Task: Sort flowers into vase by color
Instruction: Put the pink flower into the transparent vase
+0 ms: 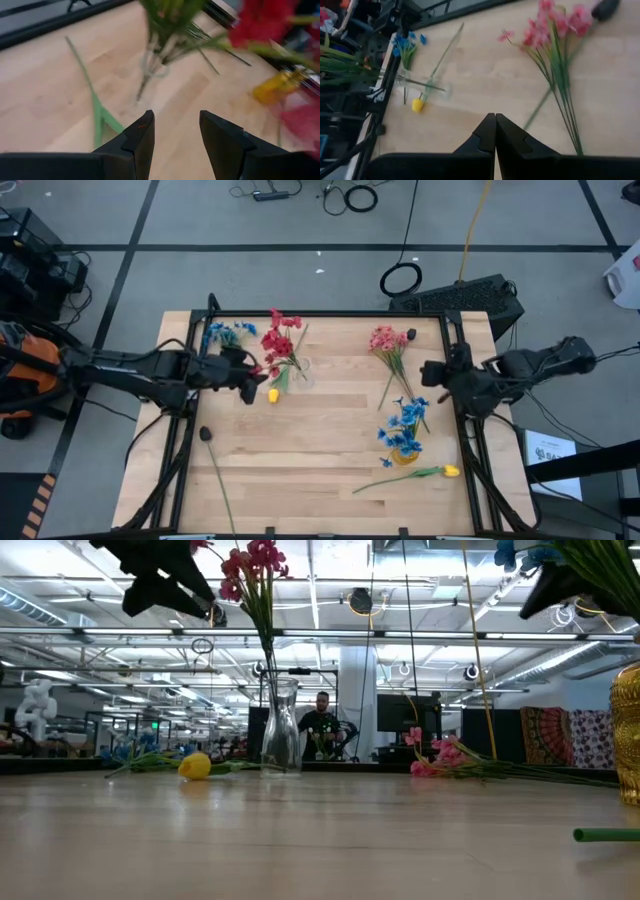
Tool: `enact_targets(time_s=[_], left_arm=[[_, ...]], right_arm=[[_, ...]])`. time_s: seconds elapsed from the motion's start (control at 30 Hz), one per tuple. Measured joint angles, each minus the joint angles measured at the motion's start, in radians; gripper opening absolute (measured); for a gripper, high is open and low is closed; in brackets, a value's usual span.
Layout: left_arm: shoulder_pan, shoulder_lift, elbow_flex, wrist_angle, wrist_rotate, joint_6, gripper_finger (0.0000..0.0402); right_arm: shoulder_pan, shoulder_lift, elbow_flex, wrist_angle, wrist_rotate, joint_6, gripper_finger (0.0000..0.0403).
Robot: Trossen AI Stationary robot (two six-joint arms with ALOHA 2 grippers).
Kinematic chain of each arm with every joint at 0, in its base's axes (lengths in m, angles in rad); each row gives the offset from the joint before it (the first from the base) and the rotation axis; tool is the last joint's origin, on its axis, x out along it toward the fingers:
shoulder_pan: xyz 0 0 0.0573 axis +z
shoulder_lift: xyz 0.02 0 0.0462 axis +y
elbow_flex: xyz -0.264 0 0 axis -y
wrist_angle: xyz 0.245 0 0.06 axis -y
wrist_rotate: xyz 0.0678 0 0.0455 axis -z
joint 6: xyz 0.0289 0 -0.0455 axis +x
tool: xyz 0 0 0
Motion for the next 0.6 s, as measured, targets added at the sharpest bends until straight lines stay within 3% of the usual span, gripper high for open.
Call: enact_targets(time_s=[0.27, 0.6], left_arm=[[-0.146, 0.000, 0.000, -0.006, 0.000, -0.027, 0.0162], [-0.293, 0.002, 0.000, -0.078, 0.001, -0.143, 0.0162]], right_arm=[[-0.292, 0.136, 0.150, 0.000, -0.137, -0.317, 0.0000], [-0.615, 0.377, 0.196, -0.002, -0.447, -0.694, 0.0000]])
